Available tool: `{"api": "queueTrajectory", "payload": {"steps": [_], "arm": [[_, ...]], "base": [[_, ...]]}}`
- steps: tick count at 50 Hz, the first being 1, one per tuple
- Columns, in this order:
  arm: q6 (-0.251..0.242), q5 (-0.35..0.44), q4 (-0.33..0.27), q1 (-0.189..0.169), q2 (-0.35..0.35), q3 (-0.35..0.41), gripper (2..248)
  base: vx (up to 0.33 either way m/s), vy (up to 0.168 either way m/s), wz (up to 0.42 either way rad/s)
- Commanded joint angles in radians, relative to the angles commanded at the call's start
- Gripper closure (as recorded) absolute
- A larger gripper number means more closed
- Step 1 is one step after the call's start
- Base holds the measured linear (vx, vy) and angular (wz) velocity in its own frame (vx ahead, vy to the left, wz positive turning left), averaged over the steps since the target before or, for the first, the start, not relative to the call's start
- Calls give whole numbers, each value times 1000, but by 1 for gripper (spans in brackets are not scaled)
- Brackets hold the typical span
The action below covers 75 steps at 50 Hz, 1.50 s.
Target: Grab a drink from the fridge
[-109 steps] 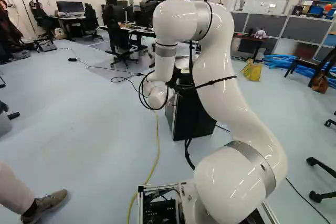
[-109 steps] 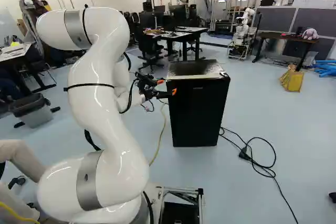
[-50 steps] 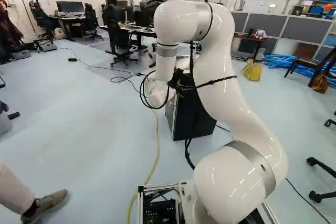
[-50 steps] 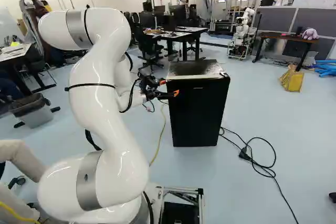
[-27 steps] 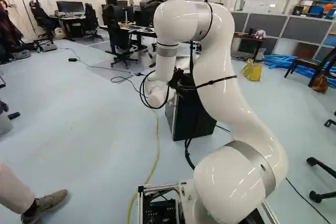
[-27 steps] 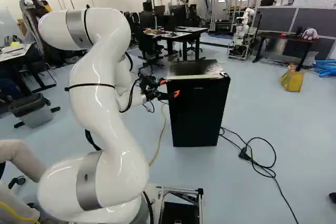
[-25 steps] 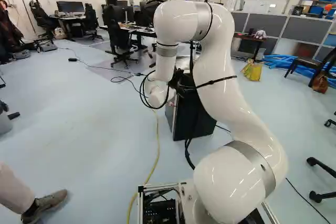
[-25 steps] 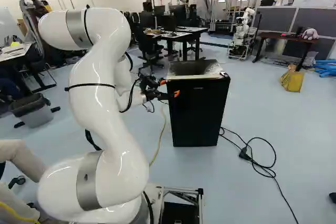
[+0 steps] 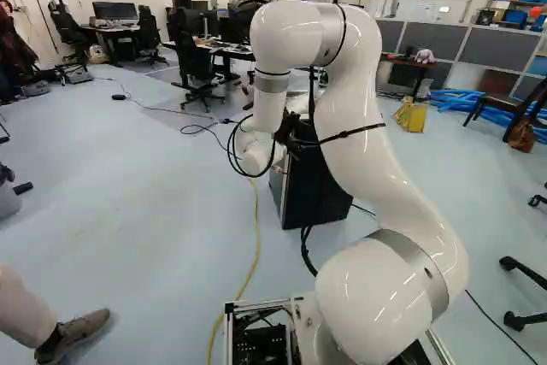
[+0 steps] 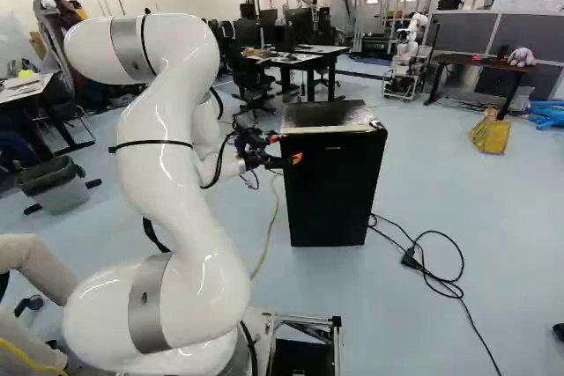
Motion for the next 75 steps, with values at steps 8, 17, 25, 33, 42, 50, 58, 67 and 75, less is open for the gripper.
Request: {"api": "queueTrajectory", "payload": {"steps": [8,17,25,33,42,50,58,67,75], "arm": [[0,0,8,0,0,0,3],[0,0,17,0,0,0,3],[0,0,25,0,0,0,3],[0,0,34,0,0,0,3],[0,0,43,0,0,0,3],[0,0,51,0,0,0,3],[0,0,60,0,1,1,3],[0,0,69,1,3,5,3],[0,0,77,2,7,12,3]], "base": [[0,0,0],[0,0,0],[0,0,0],[0,0,0],[0,0,0],[0,0,0],[0,0,0],[0,0,0],[0,0,0]]}}
